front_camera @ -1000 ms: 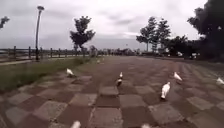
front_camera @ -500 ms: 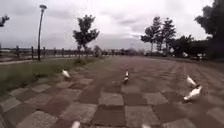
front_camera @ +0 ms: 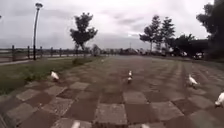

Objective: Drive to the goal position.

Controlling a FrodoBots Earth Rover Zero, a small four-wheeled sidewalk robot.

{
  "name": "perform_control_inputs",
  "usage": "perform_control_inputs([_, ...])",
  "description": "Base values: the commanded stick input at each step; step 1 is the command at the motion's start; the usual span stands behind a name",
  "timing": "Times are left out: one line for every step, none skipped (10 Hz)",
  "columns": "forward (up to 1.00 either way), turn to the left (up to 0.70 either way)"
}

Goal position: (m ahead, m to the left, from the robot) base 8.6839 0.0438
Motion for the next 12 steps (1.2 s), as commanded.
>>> perform_control_inputs([0.7,0.0])
perform_control_inputs([0.7,0.0])
perform_control_inputs([0.7,0.0])
perform_control_inputs([0.7,0.0])
perform_control_inputs([0.7,0.0])
perform_control_inputs([0.7,0.0])
perform_control_inputs([0.7,0.0])
perform_control_inputs([0.7,0.0])
perform_control_inputs([0.7,0.0])
perform_control_inputs([0.7,0.0])
perform_control_inputs([0.7,0.0])
perform_control_inputs([0.7,0.0])
